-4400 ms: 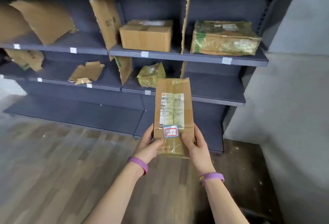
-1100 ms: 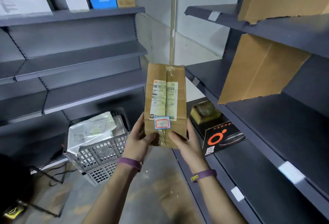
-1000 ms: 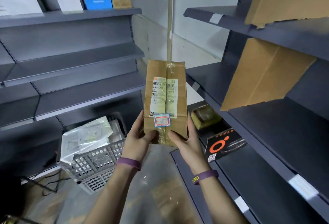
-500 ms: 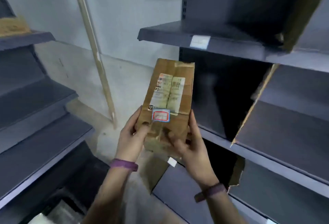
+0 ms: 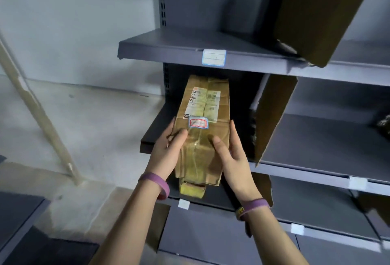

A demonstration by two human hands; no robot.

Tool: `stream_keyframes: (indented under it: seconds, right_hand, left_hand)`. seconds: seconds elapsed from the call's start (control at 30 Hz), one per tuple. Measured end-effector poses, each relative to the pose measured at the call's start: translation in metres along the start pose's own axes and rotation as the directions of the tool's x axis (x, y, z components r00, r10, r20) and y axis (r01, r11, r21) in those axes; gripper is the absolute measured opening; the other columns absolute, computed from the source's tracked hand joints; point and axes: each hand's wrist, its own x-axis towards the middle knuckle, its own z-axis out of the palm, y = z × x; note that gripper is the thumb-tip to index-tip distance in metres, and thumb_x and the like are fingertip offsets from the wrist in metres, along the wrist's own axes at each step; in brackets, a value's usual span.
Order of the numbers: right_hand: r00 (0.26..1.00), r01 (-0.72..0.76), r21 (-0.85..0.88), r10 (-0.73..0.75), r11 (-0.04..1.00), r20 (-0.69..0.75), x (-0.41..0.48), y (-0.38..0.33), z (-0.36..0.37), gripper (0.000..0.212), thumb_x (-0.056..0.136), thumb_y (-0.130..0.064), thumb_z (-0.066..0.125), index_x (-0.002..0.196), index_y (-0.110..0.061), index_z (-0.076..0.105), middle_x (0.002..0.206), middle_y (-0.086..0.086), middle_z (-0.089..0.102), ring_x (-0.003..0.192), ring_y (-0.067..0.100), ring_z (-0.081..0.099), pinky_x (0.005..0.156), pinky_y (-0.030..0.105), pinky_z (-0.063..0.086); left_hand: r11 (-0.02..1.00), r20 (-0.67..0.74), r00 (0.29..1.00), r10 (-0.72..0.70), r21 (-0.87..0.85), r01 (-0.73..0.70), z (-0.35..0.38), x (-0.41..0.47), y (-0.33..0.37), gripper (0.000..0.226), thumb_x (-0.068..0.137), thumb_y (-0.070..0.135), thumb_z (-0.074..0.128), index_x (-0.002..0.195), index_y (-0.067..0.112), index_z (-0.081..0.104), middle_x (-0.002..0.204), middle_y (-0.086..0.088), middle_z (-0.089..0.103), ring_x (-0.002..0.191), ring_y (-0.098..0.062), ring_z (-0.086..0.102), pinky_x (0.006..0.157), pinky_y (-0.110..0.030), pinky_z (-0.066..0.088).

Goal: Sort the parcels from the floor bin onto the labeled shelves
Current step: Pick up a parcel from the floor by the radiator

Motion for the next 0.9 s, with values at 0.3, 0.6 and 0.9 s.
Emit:
stream_keyframes:
  seconds: [0.3, 0.6, 0.9]
  right_hand:
    - [0.999, -0.03, -0.09, 0.027, 0.995, -0.031, 0.032, -0.003, 0.005, 0.054, 0.091, -0.048, 0.047, 0.143, -0.035, 0.041, 0.133, -0.022, 0.057, 0.126, 0.0, 0.051, 0.1, 0.016, 0.044]
    - [0.977, 0.133, -0.624, -0.206, 0.77, -0.046, -0.032, 0.05, -0.008, 0.071, 0.096, -0.029, 0.056, 0.151, -0.045, 0.014, 0.155, -0.016, 0.031, 0.143, 0.006, 0.029, 0.113, 0.029, 0.032]
    - [0.984, 0.153, -0.805, -0.164, 0.574, 0.071, -0.043, 0.07, -0.015, 0.071, 0.095, -0.011, 0.054, 0.146, -0.05, 0.023, 0.157, -0.012, 0.026, 0.138, 0.011, 0.035, 0.108, 0.021, 0.031]
  left_hand:
    - [0.968, -0.119, 0.985, -0.126, 0.204, 0.149, 0.001, 0.034, 0.016, 0.041, 0.088, 0.063, 0.043, 0.114, 0.035, 0.059, 0.096, 0.026, 0.061, 0.079, 0.014, 0.05, 0.063, -0.005, 0.03]
    - [0.951, -0.08, 0.986, 0.147, 0.284, -0.119, -0.014, -0.026, -0.045, 0.044, 0.092, 0.022, 0.055, 0.134, 0.036, 0.046, 0.134, 0.02, 0.05, 0.117, 0.002, 0.051, 0.096, -0.026, 0.046]
    - [0.904, -0.039, 0.968, 0.249, 0.367, -0.218, -0.008, -0.037, -0.057, 0.061, 0.09, 0.002, 0.056, 0.131, 0.043, 0.039, 0.139, 0.018, 0.044, 0.129, -0.008, 0.045, 0.102, -0.042, 0.044]
